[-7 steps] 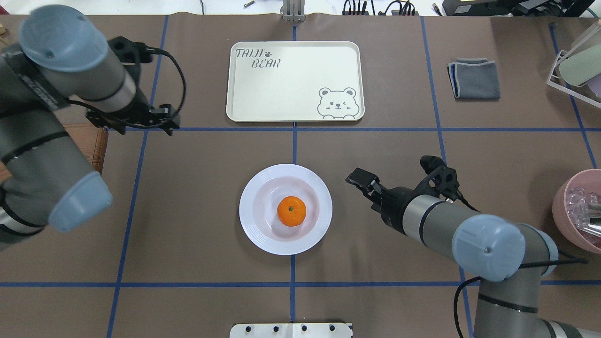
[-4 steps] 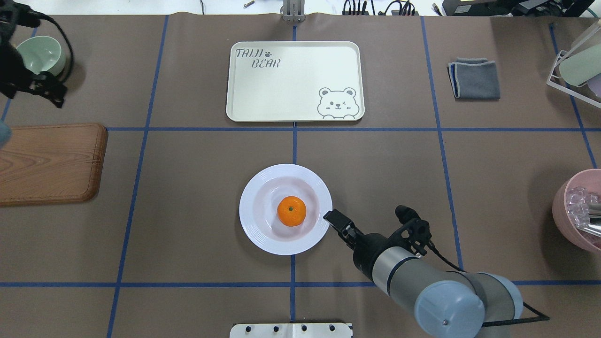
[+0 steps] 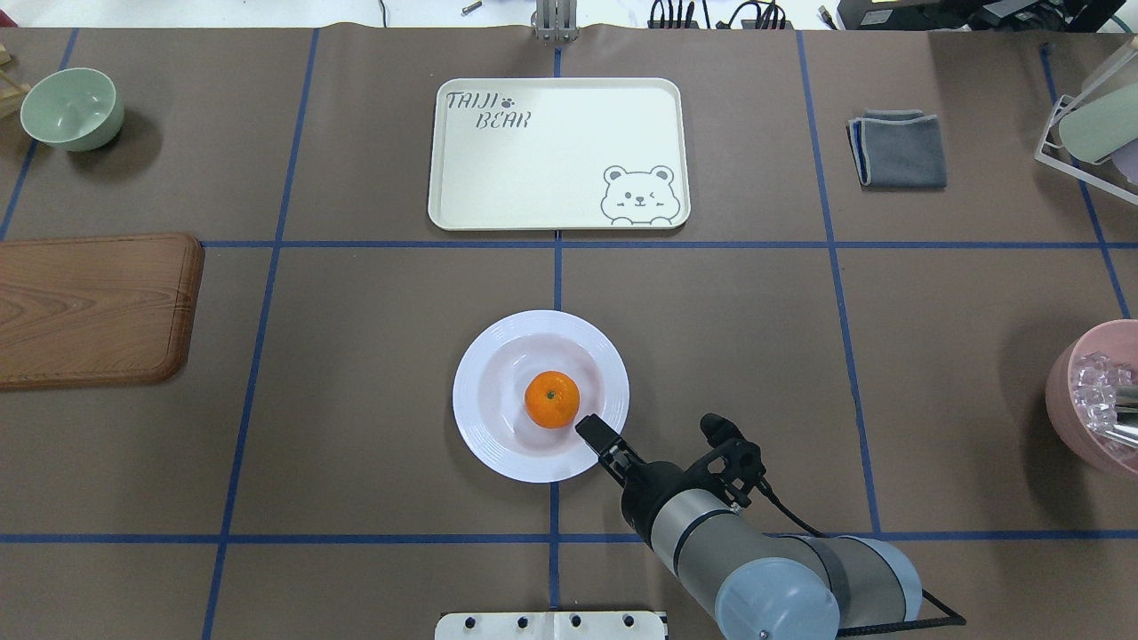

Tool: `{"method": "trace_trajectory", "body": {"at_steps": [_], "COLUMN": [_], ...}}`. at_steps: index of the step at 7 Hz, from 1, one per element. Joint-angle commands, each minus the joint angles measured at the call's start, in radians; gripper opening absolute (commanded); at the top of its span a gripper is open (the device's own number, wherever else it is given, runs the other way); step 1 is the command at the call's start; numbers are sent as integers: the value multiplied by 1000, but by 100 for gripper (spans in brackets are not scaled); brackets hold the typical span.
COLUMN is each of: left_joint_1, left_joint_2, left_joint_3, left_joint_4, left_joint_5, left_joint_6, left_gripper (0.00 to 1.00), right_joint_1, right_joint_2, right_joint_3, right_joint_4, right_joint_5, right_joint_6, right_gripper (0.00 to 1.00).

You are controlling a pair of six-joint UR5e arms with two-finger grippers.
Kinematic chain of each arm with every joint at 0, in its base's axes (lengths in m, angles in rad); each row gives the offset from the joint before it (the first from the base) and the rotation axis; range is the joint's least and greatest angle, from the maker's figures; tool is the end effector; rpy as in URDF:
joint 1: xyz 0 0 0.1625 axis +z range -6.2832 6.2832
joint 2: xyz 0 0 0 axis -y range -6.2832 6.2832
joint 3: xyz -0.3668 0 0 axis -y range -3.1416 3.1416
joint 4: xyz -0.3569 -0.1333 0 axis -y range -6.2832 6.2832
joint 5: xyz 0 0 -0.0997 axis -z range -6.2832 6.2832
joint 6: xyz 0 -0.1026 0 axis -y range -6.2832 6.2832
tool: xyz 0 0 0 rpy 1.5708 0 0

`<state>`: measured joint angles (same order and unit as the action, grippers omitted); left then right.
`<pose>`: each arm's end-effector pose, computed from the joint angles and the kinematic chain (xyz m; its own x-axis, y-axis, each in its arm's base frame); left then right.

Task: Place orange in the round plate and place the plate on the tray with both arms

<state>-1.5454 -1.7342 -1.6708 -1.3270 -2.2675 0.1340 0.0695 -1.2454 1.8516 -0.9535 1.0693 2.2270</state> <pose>-0.0546 -0.5070 0.5082 0.7561 0.1653 -0.6332 -0.1275 0.9862 0.1052 -0.5151 -0.2189 0.2436 -0.0433 0.5333 0.8448 -0.6127 0.6538 -0.4440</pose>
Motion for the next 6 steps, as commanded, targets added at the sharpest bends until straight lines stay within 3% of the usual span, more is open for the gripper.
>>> {"method": "trace_trajectory", "body": {"at_steps": [1,2,4,5,6], "left_joint_1": [-117,-122,-127,-131,-134], "left_joint_2": [27,27,28,50,51], "left_joint_3": [86,86,86,79,75], "left_joint_4": [2,3,5,0,0], "left_joint_5": [-73,-73,-73,-75,-75], "left_joint_6": [171,171,171,171,171], "left_gripper": [98,98,98,98,98], "right_joint_1": [9,24,35,35,39], "right_joint_2": [12,39,70,75,83], "right_joint_3": [-32,-79,-133,-134,-134], "right_joint_4": [-7,-5,-5,-2,1], "right_joint_5": [-5,-5,-3,-3,-3], "right_joint_6": [10,10,10,14,57], "right_gripper": [86,76,69,50,1]}}
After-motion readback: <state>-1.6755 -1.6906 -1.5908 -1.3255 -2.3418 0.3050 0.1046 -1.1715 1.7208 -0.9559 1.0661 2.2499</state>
